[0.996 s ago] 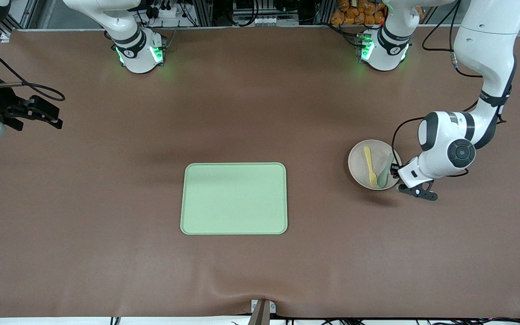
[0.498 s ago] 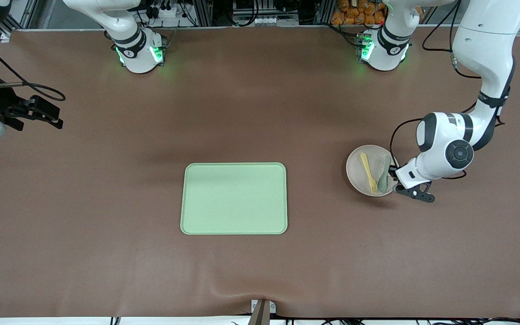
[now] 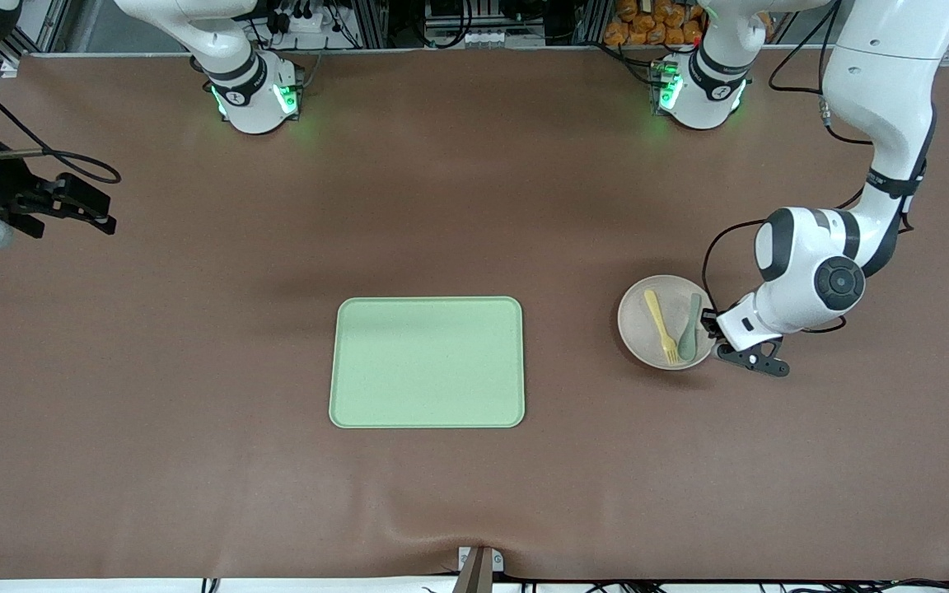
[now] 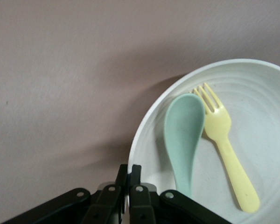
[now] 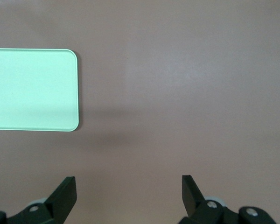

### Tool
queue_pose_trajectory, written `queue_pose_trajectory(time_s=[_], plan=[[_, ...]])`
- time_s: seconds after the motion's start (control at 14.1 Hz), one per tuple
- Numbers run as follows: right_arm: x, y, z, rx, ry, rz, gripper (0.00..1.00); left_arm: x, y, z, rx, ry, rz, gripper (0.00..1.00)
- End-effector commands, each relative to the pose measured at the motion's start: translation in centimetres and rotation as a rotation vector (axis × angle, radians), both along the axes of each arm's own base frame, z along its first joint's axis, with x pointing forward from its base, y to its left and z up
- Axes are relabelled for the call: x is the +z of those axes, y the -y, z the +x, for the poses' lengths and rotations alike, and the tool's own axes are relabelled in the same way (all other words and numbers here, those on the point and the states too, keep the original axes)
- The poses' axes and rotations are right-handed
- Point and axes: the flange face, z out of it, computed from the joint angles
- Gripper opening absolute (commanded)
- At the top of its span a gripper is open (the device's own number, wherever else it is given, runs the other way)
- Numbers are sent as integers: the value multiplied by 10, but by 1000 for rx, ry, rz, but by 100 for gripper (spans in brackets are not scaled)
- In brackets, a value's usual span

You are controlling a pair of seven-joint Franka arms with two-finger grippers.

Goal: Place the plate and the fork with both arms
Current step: 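Carry the plate with the left gripper over the green tray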

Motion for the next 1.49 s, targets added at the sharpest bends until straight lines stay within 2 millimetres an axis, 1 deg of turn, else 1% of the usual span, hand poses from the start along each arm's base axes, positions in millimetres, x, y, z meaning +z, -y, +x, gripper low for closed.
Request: queue_pose_trajectory(time_s=[0.0, 0.14, 0.21, 0.43, 0.57, 0.64, 0.78, 0.93, 1.0, 1.07, 1.14, 1.21, 1.28, 1.42], plan=[[4, 0, -2, 5, 2, 12, 100, 12, 12, 17, 3, 24, -34, 0], [7, 0, -1, 4, 5, 11, 100, 23, 21, 25, 19, 19, -70, 0], [7, 3, -1, -2, 5, 11, 100, 30, 29, 29, 26, 18, -89, 0], [7, 12, 0, -16, 5, 12, 100, 43, 63, 37, 13, 5, -137, 0], [6, 12, 0, -19, 4, 11, 100, 50, 80, 45, -13, -2, -156, 0], [6, 12, 0, -19, 4, 11, 100, 55, 97, 50, -27, 0, -165, 0], [7, 12, 0, -18, 7, 12, 100, 62, 133, 55, 0, -4, -171, 0], [9, 10, 0, -13, 12, 10, 100, 67, 159, 66, 13, 5, -182, 0], [13, 9, 1, -12, 21, 9, 100, 70, 178, 69, 3, 14, -189, 0], [13, 8, 2, -15, 21, 10, 100, 69, 195, 71, 12, 16, -196, 0], [10, 9, 4, -13, 15, 10, 100, 65, 204, 76, 40, 14, -203, 0], [10, 10, 4, -13, 15, 10, 100, 63, 220, 78, 48, 17, -211, 0], [9, 11, 4, -13, 13, 9, 100, 63, 238, 78, 36, 25, -218, 0], [10, 10, 4, -13, 7, 9, 100, 52, 269, 75, 48, 16, -225, 0]])
